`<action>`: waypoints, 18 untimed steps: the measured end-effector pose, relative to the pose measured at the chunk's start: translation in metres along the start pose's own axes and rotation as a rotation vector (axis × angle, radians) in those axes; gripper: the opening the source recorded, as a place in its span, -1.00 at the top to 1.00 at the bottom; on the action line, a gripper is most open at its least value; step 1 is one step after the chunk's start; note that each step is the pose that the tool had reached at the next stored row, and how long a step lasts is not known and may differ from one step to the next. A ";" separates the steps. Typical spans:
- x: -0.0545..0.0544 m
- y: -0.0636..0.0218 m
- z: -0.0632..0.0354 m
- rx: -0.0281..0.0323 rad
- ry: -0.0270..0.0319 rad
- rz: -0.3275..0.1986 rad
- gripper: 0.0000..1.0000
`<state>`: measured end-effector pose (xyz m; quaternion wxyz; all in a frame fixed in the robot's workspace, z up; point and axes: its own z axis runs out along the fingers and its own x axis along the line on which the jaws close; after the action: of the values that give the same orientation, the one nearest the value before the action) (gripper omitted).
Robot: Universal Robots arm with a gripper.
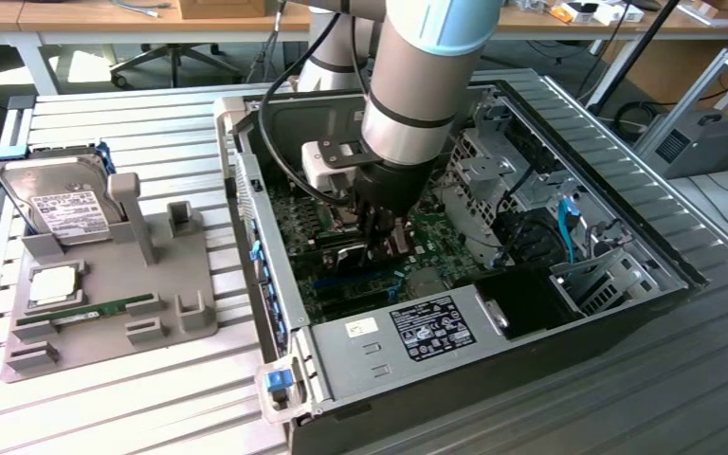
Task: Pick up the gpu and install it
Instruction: 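Insert the gpu into the slot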
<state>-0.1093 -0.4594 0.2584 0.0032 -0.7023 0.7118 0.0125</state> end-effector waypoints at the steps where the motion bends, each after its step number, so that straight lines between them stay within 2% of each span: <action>1: 0.000 0.0000 0.0000 0.0000 0.0000 0.000 0.45; 18: -0.001 0.0000 0.0005 -0.0001 0.0001 0.000 0.45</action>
<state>-0.1093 -0.4583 0.2579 0.0031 -0.7023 0.7118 0.0125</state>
